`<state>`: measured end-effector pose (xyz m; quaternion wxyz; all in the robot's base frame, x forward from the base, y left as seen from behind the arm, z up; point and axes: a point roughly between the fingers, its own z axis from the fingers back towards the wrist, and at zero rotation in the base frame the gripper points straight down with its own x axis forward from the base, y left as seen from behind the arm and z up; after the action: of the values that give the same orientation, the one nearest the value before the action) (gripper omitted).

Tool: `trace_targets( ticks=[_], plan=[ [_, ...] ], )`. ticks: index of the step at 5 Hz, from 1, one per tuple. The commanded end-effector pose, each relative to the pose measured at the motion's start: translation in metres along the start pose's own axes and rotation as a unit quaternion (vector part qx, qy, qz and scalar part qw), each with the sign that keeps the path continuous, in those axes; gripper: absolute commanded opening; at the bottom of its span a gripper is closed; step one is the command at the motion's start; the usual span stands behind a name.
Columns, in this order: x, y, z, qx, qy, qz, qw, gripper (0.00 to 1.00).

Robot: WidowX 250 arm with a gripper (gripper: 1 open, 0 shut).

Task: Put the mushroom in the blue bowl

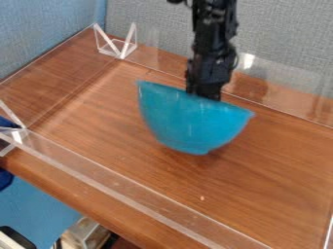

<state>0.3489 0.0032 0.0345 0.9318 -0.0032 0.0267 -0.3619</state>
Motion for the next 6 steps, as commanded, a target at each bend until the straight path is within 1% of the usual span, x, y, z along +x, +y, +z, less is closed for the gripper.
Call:
trace_targets(
  ticks=[1, 2, 4, 5, 6],
  plan=[
    [0.003, -0.001, 0.005, 0.014, -0.014, 0.002, 0.9998, 0.00],
    [0.001, -0.009, -0.003, 0.012, -0.011, 0.009, 0.9998, 0.00],
    [0.003, -0.022, 0.001, 0.014, -0.006, -0.025, 0.9996, 0.00],
    [0.000, -0.037, -0.001, 0.014, -0.002, -0.055, 0.9984, 0.00],
    [-0.002, -0.048, -0.003, 0.015, 0.003, -0.084, 0.9964, 1.00]
  ],
)
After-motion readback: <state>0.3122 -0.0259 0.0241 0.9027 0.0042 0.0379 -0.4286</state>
